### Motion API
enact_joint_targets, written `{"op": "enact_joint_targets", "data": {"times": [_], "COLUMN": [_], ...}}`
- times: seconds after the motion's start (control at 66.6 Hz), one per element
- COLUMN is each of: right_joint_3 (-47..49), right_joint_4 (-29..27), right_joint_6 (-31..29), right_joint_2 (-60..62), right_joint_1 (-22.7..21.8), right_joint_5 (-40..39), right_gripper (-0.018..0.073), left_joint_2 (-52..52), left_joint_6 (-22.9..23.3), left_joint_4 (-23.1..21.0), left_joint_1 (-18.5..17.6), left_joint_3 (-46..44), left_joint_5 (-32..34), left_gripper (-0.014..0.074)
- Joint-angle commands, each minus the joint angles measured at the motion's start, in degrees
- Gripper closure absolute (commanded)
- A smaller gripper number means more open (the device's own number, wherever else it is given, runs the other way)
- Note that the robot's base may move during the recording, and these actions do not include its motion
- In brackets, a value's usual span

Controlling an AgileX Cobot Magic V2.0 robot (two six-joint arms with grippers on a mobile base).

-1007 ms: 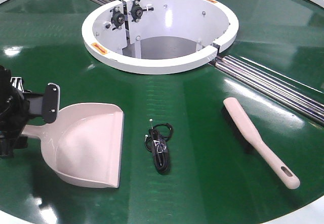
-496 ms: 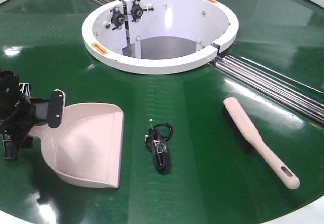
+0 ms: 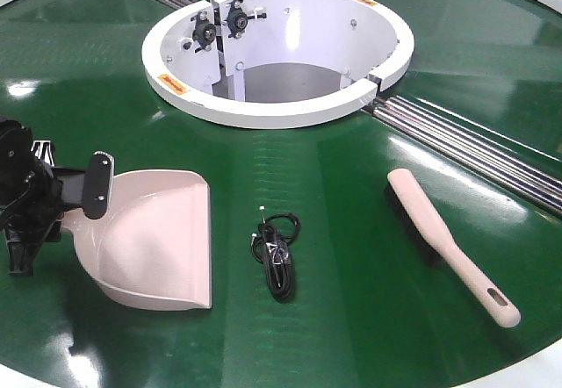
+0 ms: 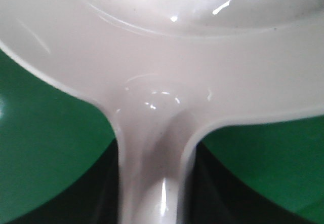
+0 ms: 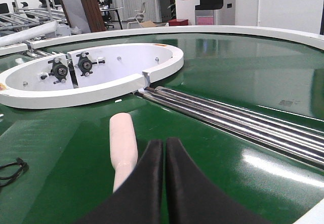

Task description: Clean and inspect green conveyor with broom and dustpan

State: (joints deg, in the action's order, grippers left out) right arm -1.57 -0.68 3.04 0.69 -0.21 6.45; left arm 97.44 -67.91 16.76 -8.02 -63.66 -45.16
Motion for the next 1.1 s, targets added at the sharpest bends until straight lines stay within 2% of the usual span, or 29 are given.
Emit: {"op": "enact_joint_targets", "data": {"times": [0.0, 0.331, 0.631, 0.826, 1.082], "right_joint_3": [-0.22, -0.22, -0.22, -0.22, -0.22], "right_joint_4": [0.11, 0.11, 0.11, 0.11, 0.11], "right_joint_6": [-0.24, -0.24, -0.24, -0.24, -0.24], "right_joint_2": [0.58, 0.58, 0.58, 0.58, 0.58], "right_joint_1": [-0.36, -0.36, -0.36, -0.36, -0.36], "right_joint_5": [-3.99, -3.99, -3.99, -3.99, -3.99], "right_gripper": [0.0568, 0.0568, 0.0568, 0.0568, 0.0568], "left_joint_2": [-4.24, -5.28, -4.80, -4.61, -3.58], "left_joint_6": [0.07, 0.07, 0.07, -3.30, -4.26], "left_joint_4": [0.53, 1.62, 1.24, 1.35, 1.42], "left_joint_1": [-1.24, -6.56, -7.23, -7.82, -10.81], "left_joint_3": [-1.52, -1.52, -1.52, -1.52, -1.47], "left_joint_5": [0.68, -4.86, -7.19, -6.52, -6.82], "left_gripper": [0.0603, 0.0603, 0.0603, 0.0602, 0.0602]}}
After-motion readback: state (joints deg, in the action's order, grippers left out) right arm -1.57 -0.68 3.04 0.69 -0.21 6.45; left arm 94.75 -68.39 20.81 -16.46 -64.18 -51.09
